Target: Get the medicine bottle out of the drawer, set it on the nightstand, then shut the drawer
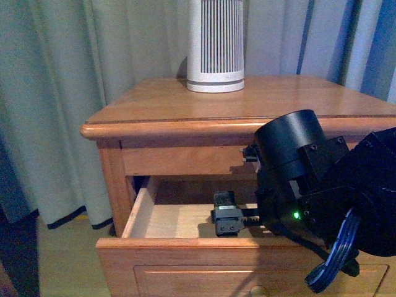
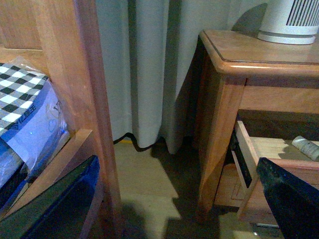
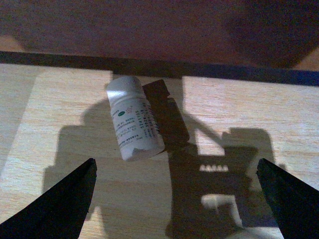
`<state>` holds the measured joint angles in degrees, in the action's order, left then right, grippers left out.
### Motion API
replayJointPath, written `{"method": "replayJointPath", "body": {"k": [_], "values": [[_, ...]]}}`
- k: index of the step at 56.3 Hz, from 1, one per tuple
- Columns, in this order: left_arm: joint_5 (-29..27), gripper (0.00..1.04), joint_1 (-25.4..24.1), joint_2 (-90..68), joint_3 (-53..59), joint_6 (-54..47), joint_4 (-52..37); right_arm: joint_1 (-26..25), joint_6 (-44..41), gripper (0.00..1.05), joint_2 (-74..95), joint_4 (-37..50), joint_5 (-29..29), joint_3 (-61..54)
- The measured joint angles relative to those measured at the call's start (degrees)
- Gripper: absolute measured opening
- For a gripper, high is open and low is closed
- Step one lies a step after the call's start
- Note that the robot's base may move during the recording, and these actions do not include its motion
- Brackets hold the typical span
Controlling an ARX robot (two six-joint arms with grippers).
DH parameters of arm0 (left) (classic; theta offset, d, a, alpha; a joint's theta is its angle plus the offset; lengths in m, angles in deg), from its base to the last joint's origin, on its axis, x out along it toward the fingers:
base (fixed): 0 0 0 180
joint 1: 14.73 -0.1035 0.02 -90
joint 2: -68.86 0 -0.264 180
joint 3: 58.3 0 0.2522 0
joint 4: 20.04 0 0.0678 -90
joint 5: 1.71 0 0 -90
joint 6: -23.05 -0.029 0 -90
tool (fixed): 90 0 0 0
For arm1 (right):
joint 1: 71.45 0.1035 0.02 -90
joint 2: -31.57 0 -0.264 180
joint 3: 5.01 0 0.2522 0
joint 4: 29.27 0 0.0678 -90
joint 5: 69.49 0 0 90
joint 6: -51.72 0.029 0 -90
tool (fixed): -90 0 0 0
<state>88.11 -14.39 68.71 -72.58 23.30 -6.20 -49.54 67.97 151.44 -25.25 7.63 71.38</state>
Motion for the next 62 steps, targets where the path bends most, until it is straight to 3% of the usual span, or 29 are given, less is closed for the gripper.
{"method": "replayJointPath", "body": {"k": [15, 24, 32, 43, 62], "values": [[0.0, 0.98, 0.0, 0.0, 0.0, 0.0, 0.0, 1.9, 1.9, 0.98, -1.4, 4.2, -4.6, -5.2], [0.0, 0.98, 0.0, 0.0, 0.0, 0.0, 0.0, 2.5, -3.0, 0.98, -1.7, 9.4, -8.0, -6.6], [0.0, 0.98, 0.0, 0.0, 0.0, 0.0, 0.0, 2.4, -6.2, 0.98, -0.9, 6.1, -7.1, -2.3], [0.0, 0.98, 0.0, 0.0, 0.0, 0.0, 0.0, 2.4, -4.0, 0.98, 1.5, 0.4, -4.4, 3.1], [0.0, 0.98, 0.0, 0.0, 0.0, 0.0, 0.0, 3.4, 0.4, 0.98, 5.9, -2.6, -7.6, 8.6]]}}
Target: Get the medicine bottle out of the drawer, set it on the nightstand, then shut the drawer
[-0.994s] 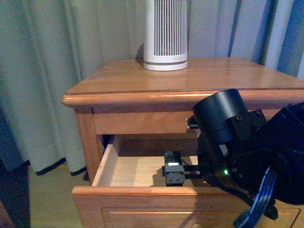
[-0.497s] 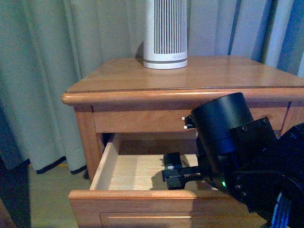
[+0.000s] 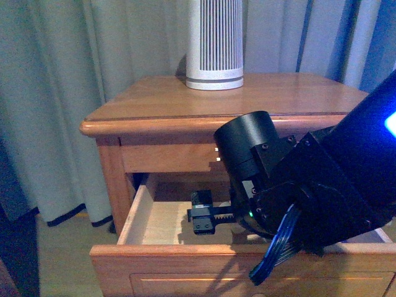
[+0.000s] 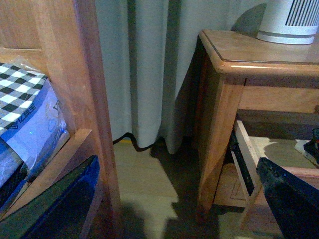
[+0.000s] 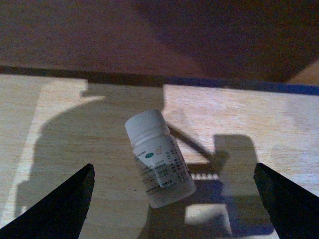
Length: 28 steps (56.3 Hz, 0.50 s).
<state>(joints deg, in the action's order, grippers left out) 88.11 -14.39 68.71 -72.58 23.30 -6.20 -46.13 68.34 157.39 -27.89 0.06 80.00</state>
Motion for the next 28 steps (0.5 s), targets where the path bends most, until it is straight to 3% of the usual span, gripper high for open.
{"method": "replayJointPath", "body": {"k": [28], "values": [[0.0, 0.98, 0.0, 0.0, 0.0, 0.0, 0.0, -1.2, -5.3, 0.98, 7.1, 13.6, -2.5, 2.2]]}}
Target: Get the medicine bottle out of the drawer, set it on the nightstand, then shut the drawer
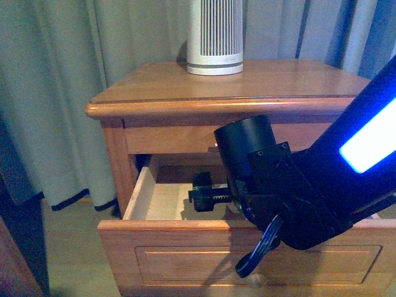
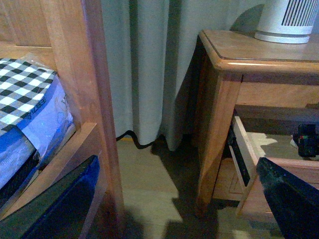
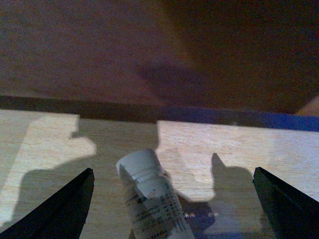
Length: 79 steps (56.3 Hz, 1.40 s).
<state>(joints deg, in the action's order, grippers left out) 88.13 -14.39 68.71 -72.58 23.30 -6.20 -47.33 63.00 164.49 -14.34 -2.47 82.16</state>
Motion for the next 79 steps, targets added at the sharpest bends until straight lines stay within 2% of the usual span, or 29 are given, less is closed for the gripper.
{"method": "replayJointPath", "body": {"k": [8, 23, 31, 36, 55, 61, 68, 79], "values": [[0.0, 0.98, 0.0, 0.0, 0.0, 0.0, 0.0, -0.4, -1.6, 0.98, 1.5, 3.2, -0.8, 0.0], [0.0, 0.98, 0.0, 0.0, 0.0, 0.0, 0.0, -0.9, -1.3, 0.98, 1.6, 1.5, 0.5, 0.0], [0.0, 0.98, 0.0, 0.0, 0.0, 0.0, 0.0, -1.2, 1.6, 0.98, 2.3, -3.1, 5.1, 0.0], [0.0, 0.98, 0.0, 0.0, 0.0, 0.0, 0.0, -1.2, 2.9, 0.98, 2.5, -5.2, 5.6, 0.0], [0.0, 0.98, 0.0, 0.0, 0.0, 0.0, 0.0, -1.0, 2.5, 0.98, 2.5, 3.1, 1.3, -1.3], [0.0, 0.98, 0.0, 0.0, 0.0, 0.0, 0.0, -0.5, 0.9, 0.98, 2.5, 8.1, 1.4, -1.6], [0.0, 0.98, 0.0, 0.0, 0.0, 0.0, 0.0, -0.1, 0.1, 0.98, 2.5, 8.0, 2.1, -1.6], [0.0, 0.98, 0.0, 0.0, 0.0, 0.0, 0.0, 0.3, 1.2, 0.71, 2.5, 2.9, 4.4, -0.9]]}}
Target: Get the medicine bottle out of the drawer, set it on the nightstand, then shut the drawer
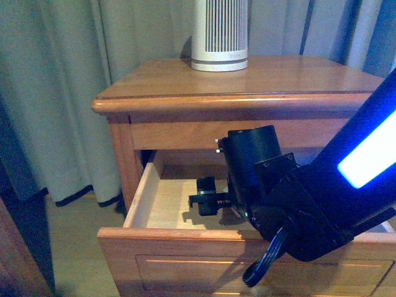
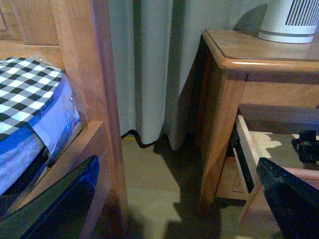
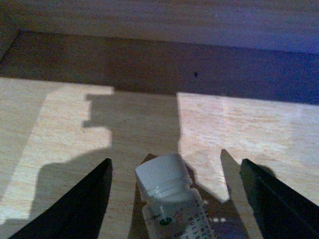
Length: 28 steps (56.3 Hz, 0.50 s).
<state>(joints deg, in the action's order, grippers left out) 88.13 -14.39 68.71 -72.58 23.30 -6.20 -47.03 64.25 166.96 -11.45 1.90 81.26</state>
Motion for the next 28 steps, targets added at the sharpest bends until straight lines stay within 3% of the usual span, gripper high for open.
{"method": "replayJointPath", "body": {"k": [14, 28], "values": [[0.0, 0.98, 0.0, 0.0, 0.0, 0.0, 0.0, 0.1, 3.1, 0.35, 0.0, -6.9, 1.2, 1.5], [0.0, 0.98, 0.0, 0.0, 0.0, 0.0, 0.0, 0.1, 4.3, 0.30, -0.1, -8.2, 1.1, 1.9]]}}
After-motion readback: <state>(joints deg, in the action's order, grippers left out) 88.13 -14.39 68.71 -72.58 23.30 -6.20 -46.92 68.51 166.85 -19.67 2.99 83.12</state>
